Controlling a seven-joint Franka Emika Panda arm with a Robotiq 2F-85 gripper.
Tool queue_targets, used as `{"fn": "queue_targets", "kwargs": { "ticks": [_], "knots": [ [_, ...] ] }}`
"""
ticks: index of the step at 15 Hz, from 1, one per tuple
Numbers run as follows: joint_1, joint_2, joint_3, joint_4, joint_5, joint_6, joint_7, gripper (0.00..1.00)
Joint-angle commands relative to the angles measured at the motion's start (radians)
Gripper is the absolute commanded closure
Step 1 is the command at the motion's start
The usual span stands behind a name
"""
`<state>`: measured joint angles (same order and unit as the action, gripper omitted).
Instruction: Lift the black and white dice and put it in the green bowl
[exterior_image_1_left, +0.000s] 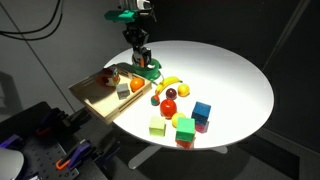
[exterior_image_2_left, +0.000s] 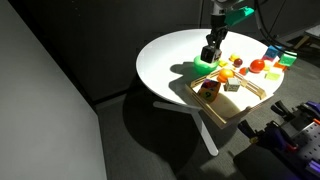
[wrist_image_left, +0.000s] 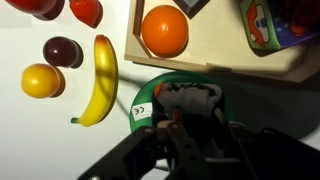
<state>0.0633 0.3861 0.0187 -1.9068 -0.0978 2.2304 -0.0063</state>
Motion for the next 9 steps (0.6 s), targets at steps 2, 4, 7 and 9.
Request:
{"fn": "queue_targets", "kwargs": {
  "ticks": [2,4,7,9],
  "knots": [
    [0.015,0.015,-0.01,0.032,-0.048,-0.019,0.03,0.28],
    [0.014,0.012,-0.008,0.029,-0.049,-0.02,0.027,0.13],
    [0.009,-0.007,-0.003,0.007,-0.039,-0.01,0.018,0.0],
    [0.006,-0.025,0.002,-0.016,-0.029,0.003,0.012,0.0]
  ]
}}
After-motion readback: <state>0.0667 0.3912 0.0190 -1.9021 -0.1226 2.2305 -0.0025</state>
